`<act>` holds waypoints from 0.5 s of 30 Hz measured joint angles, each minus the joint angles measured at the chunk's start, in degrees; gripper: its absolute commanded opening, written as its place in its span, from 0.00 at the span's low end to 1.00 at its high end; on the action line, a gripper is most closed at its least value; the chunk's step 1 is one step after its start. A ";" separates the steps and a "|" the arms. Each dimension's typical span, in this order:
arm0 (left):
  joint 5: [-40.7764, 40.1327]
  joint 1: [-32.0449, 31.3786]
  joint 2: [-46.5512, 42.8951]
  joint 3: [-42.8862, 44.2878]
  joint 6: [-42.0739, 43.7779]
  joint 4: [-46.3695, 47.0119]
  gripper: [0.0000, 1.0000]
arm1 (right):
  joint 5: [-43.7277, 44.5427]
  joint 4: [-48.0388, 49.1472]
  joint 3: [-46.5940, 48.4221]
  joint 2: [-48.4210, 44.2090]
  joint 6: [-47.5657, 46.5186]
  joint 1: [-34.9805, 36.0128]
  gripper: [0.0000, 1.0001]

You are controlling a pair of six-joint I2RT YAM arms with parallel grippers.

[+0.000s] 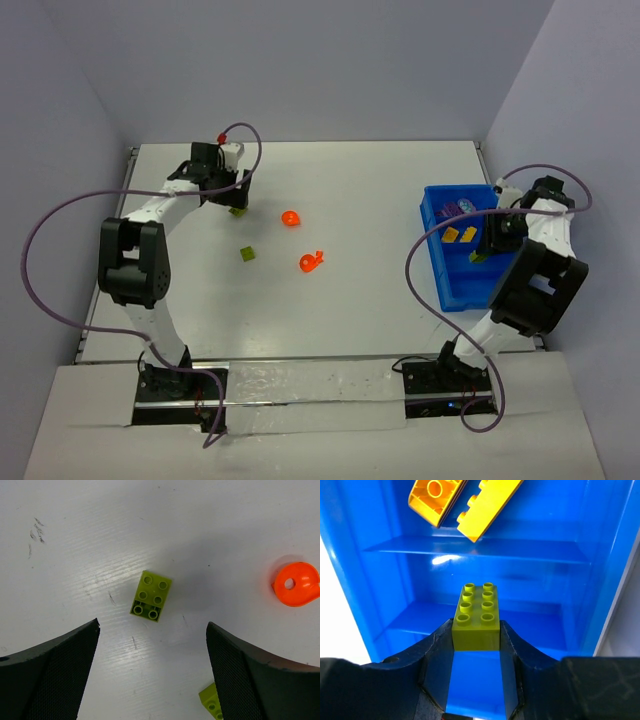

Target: Sort the legos into containers by color

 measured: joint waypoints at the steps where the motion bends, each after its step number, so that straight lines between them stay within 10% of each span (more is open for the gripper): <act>1: 0.26 0.12 0.28 0.00 0.14 0.00 0.89 | 0.22 0.27 -0.02 0.22 0.12 0.21 0.27; 3: 0.70 0.36 1.14 0.00 0.38 -0.03 0.86 | 0.48 0.75 -0.08 0.48 0.52 0.75 0.48; 15: 3.62 1.66 8.53 3.10 3.09 -0.25 0.69 | 0.72 0.71 0.65 0.66 2.60 3.57 0.96</act>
